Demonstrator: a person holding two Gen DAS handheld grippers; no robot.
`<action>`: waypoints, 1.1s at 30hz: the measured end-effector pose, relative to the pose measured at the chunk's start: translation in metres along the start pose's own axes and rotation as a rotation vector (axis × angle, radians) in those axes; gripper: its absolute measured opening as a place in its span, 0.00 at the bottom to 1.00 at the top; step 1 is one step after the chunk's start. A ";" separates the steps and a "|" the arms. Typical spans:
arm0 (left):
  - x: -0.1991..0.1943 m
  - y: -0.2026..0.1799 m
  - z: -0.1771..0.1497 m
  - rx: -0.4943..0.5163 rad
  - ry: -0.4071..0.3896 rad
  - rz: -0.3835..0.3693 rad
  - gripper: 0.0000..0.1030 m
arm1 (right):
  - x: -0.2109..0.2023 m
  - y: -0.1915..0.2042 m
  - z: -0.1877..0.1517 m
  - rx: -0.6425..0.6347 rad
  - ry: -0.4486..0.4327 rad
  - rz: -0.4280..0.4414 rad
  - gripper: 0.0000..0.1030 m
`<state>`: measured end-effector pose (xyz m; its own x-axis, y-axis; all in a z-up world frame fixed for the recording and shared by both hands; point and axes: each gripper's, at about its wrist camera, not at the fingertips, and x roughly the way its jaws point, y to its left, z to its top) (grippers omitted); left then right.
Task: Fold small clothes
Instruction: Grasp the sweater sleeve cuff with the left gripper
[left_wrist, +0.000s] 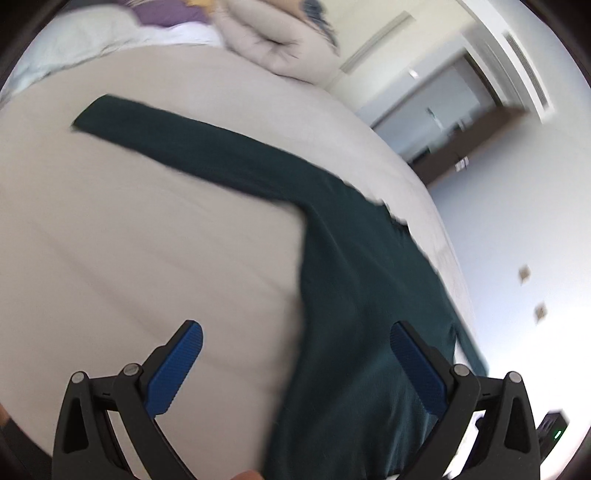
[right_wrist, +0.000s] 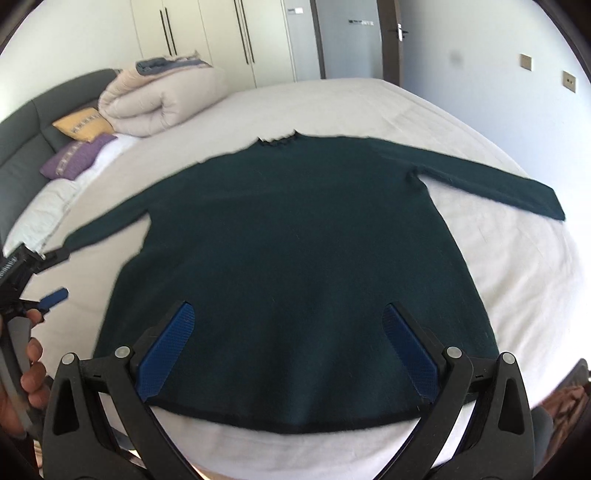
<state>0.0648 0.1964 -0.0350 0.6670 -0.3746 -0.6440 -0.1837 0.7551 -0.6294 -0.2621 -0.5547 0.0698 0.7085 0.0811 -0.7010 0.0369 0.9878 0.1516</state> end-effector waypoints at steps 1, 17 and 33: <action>-0.004 0.013 0.010 -0.053 -0.027 -0.033 1.00 | 0.002 0.001 0.006 0.011 -0.004 0.015 1.00; 0.008 0.181 0.127 -0.659 -0.322 -0.101 0.85 | 0.075 0.039 0.055 0.035 0.088 0.112 1.00; 0.029 0.221 0.145 -0.873 -0.387 -0.132 0.52 | 0.106 0.043 0.044 0.040 0.121 0.108 1.00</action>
<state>0.1482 0.4304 -0.1301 0.8841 -0.1063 -0.4550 -0.4582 -0.0058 -0.8889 -0.1547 -0.5093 0.0325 0.6195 0.2040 -0.7580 -0.0051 0.9667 0.2560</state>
